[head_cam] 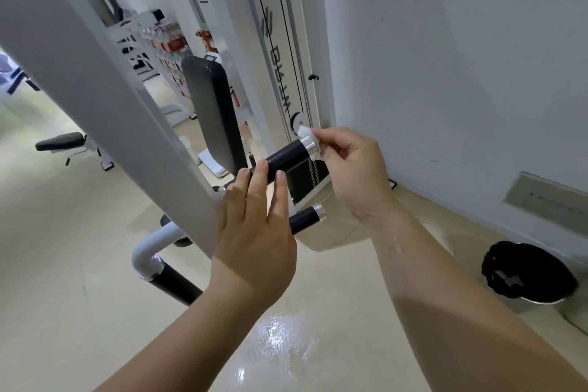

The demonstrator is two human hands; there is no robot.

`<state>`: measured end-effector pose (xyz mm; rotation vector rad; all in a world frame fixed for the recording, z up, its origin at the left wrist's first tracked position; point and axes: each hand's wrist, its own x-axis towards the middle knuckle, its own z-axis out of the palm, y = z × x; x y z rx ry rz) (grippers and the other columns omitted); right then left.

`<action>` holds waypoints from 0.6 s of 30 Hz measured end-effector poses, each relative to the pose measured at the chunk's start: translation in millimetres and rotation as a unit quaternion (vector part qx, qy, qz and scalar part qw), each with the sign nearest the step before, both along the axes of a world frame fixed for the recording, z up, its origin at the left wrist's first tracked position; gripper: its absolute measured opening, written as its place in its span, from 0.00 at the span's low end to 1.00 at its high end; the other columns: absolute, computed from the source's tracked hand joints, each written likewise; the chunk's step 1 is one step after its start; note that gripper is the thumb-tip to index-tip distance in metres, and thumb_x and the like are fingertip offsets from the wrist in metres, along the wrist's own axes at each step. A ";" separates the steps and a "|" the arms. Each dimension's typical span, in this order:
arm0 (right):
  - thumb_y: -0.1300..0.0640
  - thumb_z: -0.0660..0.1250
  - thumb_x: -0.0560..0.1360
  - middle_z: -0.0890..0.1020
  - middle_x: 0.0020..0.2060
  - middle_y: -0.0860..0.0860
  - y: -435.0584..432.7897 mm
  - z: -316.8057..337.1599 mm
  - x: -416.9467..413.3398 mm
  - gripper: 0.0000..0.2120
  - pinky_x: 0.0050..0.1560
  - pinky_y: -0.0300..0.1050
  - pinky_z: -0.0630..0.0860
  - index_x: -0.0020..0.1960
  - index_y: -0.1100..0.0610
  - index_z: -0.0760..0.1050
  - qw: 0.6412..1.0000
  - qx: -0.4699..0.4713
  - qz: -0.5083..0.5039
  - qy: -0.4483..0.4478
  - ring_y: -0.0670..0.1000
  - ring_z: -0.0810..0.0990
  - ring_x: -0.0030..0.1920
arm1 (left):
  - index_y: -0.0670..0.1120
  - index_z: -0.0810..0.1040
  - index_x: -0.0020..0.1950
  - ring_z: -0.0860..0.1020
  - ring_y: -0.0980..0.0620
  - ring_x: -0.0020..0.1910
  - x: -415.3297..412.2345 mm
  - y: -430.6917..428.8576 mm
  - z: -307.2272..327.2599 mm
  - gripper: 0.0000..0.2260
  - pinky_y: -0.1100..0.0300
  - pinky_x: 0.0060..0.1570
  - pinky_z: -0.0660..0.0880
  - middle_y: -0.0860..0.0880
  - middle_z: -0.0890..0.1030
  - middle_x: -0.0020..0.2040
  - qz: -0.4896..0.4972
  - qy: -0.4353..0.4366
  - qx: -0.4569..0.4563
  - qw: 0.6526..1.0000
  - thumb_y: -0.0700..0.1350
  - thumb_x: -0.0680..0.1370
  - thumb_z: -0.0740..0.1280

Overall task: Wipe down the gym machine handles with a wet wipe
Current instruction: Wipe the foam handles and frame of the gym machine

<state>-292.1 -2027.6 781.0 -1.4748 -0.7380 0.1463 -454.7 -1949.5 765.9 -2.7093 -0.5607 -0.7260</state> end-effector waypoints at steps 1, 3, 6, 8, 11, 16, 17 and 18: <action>0.64 0.65 0.81 0.84 0.50 0.47 -2.0 4.1 -2.6 0.13 0.56 0.39 0.78 0.58 0.52 0.84 1.000 0.005 -0.005 -0.030 0.46 0.82 0.53 | 0.36 0.70 0.73 0.68 0.32 0.71 -1.0 1.1 0.2 0.30 0.38 0.70 0.66 0.34 0.68 0.74 -0.004 -0.002 -0.002 1.000 0.41 0.72 0.70; 0.66 0.66 0.80 0.82 0.48 0.48 -10.9 6.2 -10.6 0.11 0.55 0.34 0.76 0.56 0.55 0.85 0.994 0.007 -0.020 -0.111 0.46 0.81 0.51 | 0.35 0.71 0.73 0.68 0.32 0.71 -3.9 4.3 0.8 0.29 0.37 0.70 0.67 0.34 0.69 0.73 -0.020 -0.011 0.000 1.000 0.40 0.72 0.69; 0.66 0.68 0.79 0.79 0.44 0.48 -24.9 -19.4 -20.2 0.09 0.48 0.28 0.71 0.55 0.59 0.85 0.979 -0.034 -0.082 -0.182 0.45 0.78 0.45 | 0.33 0.73 0.70 0.68 0.32 0.72 -13.8 10.2 -3.7 0.24 0.35 0.68 0.68 0.33 0.70 0.72 -0.075 -0.044 0.010 0.996 0.37 0.74 0.66; 0.66 0.68 0.79 0.79 0.45 0.49 -28.5 -48.4 -24.6 0.09 0.47 0.25 0.69 0.55 0.61 0.85 0.975 -0.082 -0.120 -0.165 0.44 0.77 0.44 | 0.34 0.76 0.68 0.71 0.33 0.71 -26.4 13.4 -16.8 0.20 0.37 0.66 0.70 0.34 0.73 0.70 -0.115 -0.056 0.014 0.992 0.37 0.76 0.64; 0.63 0.67 0.80 0.80 0.48 0.49 -24.3 -84.9 -32.1 0.08 0.47 0.26 0.69 0.56 0.60 0.84 0.969 -0.156 -0.116 -0.155 0.48 0.77 0.47 | 0.38 0.80 0.64 0.80 0.36 0.53 -52.1 15.9 -51.3 0.18 0.43 0.51 0.77 0.38 0.78 0.65 -0.126 -0.016 -0.012 0.992 0.36 0.75 0.66; 0.60 0.65 0.82 0.76 0.47 0.46 -13.0 -98.6 -33.7 0.07 0.50 0.37 0.74 0.54 0.59 0.81 0.943 -0.240 -0.118 -0.198 0.44 0.76 0.45 | 0.40 0.69 0.75 0.80 0.36 0.57 -70.5 18.5 -83.7 0.32 0.42 0.45 0.82 0.45 0.63 0.79 0.027 0.150 -0.126 0.980 0.45 0.71 0.72; 0.58 0.65 0.82 0.77 0.46 0.49 -8.3 -100.2 -31.9 0.06 0.49 0.41 0.75 0.50 0.58 0.80 0.929 -0.264 -0.130 -0.225 0.45 0.77 0.44 | 0.40 0.68 0.75 0.80 0.37 0.58 -70.6 18.4 -83.4 0.34 0.42 0.45 0.82 0.45 0.61 0.79 0.031 0.162 -0.130 0.978 0.47 0.71 0.72; 0.56 0.65 0.81 0.78 0.46 0.51 -3.1 -99.7 -32.0 0.06 0.49 0.45 0.76 0.48 0.57 0.80 0.926 -0.282 -0.132 -0.214 0.49 0.78 0.45 | 0.41 0.68 0.75 0.80 0.37 0.57 -70.1 18.3 -82.3 0.35 0.42 0.45 0.82 0.45 0.62 0.79 0.029 0.165 -0.132 0.977 0.48 0.70 0.73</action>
